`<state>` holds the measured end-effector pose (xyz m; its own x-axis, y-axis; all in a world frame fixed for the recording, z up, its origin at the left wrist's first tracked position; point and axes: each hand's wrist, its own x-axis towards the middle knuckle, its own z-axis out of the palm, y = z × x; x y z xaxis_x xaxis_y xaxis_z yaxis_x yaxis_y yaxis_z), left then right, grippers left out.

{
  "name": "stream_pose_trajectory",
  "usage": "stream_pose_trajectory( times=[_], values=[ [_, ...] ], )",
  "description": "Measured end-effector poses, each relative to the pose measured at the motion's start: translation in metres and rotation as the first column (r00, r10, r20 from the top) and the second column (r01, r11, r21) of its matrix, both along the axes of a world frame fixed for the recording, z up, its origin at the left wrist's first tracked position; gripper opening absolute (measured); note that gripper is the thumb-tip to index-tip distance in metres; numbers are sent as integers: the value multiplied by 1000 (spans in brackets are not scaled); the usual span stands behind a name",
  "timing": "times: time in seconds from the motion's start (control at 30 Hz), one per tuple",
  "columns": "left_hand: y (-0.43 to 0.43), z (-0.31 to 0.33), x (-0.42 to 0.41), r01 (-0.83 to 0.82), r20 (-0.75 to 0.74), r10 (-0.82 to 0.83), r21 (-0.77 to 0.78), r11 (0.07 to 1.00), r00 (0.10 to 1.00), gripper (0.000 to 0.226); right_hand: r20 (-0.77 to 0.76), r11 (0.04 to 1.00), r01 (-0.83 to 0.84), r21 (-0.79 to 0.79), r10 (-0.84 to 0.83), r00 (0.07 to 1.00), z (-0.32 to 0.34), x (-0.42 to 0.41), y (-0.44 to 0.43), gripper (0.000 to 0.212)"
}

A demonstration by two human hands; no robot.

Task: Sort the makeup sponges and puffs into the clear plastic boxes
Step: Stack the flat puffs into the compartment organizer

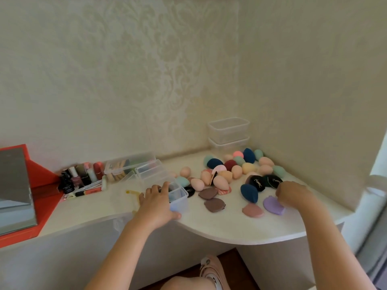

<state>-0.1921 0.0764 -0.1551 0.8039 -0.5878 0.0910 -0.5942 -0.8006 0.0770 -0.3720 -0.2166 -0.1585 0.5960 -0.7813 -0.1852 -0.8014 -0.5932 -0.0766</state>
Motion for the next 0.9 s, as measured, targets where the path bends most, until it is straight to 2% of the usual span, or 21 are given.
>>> stream_pose_trajectory(
  times=[0.2,0.37,0.53,0.63,0.73,0.8,0.87,0.9],
  values=[
    [3,-1,1,7,-8,-7,-13,1000,1000,94,-19,996,-25,-83,23,1000,2,-7,-4,30],
    [2,0,0,1,0,-1,-4,1000,1000,93,1,998,57,-28,-57,998,18,-1,-8,18],
    [2,-1,0,6,-6,-6,-10,1000,1000,95,188,968,62,-244,-15,982,38,9,5,25],
    [3,-2,1,9,-8,-9,-11,1000,1000,96,272,966,-14,-259,87,958,52,29,18,22],
    [3,-2,1,16,-5,-16,-11,1000,1000,97,442,990,-81,-116,124,888,60,54,39,18],
    [3,-2,1,20,-5,-20,-10,1000,1000,97,535,976,-208,-68,211,818,64,70,59,15],
    [4,-2,1,27,-5,-27,-13,1000,1000,97,665,923,-385,-28,305,682,67,84,82,15],
    [4,-2,1,31,-5,-31,-14,999,999,96,736,892,-451,27,287,613,68,92,92,14]
  ],
)
